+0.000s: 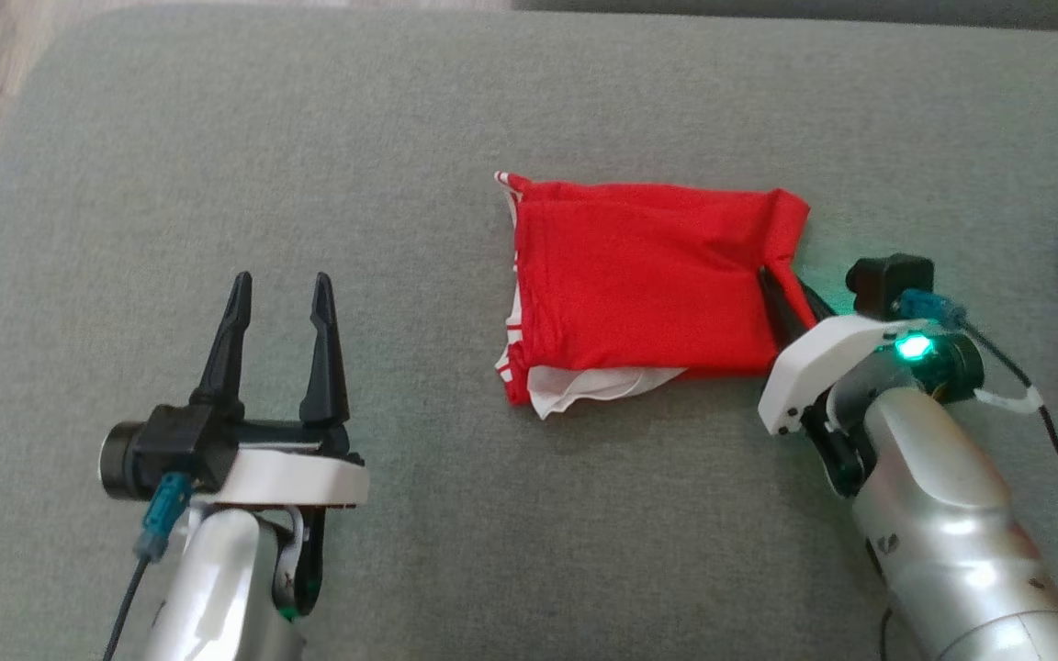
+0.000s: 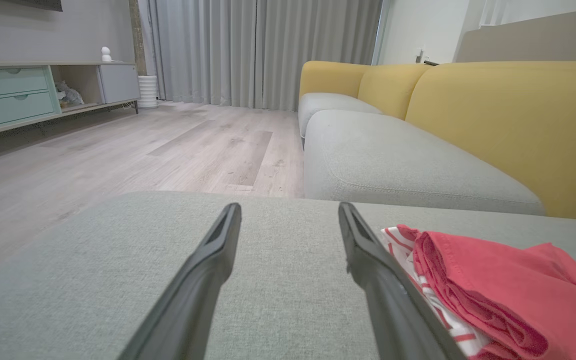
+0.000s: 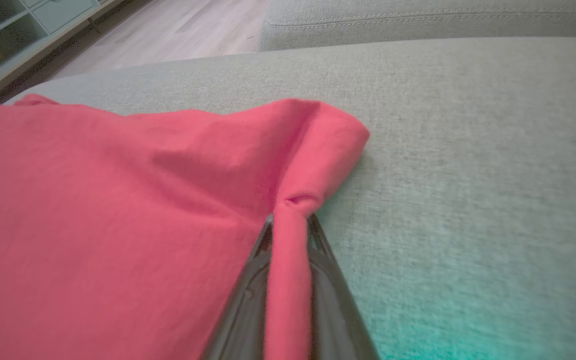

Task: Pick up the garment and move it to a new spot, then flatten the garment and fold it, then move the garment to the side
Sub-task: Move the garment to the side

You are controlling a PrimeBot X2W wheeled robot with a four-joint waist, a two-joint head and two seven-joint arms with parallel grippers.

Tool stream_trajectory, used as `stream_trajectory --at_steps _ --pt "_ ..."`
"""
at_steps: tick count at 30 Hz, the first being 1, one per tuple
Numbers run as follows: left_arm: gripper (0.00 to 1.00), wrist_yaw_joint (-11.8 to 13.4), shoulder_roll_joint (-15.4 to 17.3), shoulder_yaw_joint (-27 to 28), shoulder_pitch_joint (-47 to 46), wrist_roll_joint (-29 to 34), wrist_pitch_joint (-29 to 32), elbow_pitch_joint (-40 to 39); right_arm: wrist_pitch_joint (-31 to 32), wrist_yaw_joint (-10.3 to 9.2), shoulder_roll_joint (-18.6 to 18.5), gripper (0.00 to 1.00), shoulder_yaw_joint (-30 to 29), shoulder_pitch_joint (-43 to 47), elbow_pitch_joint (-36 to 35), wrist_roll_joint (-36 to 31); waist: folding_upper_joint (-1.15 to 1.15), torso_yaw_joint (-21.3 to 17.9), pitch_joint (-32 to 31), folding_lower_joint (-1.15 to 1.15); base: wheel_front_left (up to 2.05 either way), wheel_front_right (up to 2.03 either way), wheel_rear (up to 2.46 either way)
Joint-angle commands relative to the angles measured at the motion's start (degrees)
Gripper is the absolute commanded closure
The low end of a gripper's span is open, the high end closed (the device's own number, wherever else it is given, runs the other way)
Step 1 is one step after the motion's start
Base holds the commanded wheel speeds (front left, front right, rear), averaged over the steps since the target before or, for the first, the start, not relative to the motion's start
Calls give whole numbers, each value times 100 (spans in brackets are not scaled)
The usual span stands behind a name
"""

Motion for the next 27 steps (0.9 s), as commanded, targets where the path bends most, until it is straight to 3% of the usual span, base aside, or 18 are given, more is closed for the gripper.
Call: stream_trajectory --at_steps 1,7,13,22,27 --pt "0 26 41 145 -107 -26 -52 -166 -40 -5 86 100 95 54 -18 -73 0 -57 -68 0 0 0 0" --pt "0 38 41 263 26 -62 -52 -213 -463 -5 77 100 -215 -28 -71 -1018 0 -389 -358 0 0 0 0" --pt "0 10 41 261 97 25 -52 -268 -418 -5 -168 100 -370 8 -597 -1744 0 -772 -529 0 0 0 0" --pt "0 -36 41 271 107 134 -52 -312 240 -5 -1284 100 -387 -34 -1717 -1994 0 -1149 -362 0 0 0 0" --pt "0 -95 41 302 -8 179 -52 -354 648 -5 -1959 100 -608 -68 -2008 -1989 0 -1220 -88 0 0 0 0"
